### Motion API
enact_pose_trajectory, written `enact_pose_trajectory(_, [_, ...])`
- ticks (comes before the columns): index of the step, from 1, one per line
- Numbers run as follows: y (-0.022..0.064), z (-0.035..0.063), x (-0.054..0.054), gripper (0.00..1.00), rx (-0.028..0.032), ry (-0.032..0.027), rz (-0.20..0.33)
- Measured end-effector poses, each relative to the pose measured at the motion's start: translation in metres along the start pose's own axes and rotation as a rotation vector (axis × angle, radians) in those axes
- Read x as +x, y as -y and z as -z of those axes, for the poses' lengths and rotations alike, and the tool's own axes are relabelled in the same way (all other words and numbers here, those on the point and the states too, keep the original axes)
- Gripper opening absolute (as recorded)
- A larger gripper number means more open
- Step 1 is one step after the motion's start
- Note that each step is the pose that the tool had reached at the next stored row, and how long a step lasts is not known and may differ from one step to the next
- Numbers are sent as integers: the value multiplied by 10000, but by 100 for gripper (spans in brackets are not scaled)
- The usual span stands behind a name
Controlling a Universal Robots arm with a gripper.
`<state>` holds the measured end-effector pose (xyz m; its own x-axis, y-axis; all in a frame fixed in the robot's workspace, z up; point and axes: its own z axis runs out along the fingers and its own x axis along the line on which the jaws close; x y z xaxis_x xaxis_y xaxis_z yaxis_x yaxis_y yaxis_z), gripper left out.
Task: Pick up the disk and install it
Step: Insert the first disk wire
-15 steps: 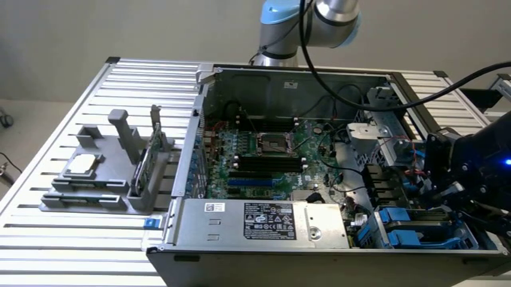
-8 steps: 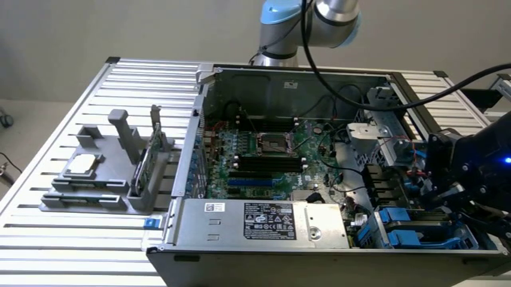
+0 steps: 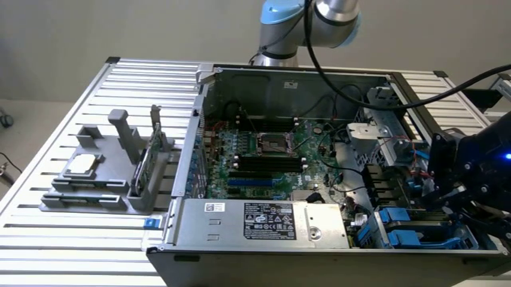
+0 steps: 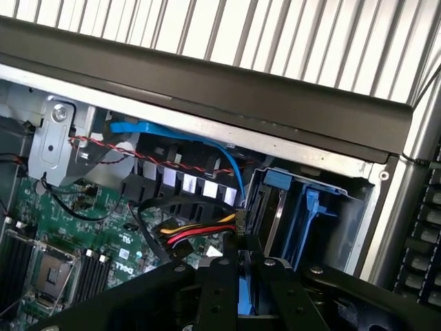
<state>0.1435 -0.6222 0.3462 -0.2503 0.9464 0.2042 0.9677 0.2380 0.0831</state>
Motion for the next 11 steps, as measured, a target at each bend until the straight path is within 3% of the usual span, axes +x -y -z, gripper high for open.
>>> enact_pose_trajectory(7, [-1, 15, 0, 16, 7, 208, -581])
enact_pose_trajectory(11, [-2, 16, -1, 16, -5, 397, -887])
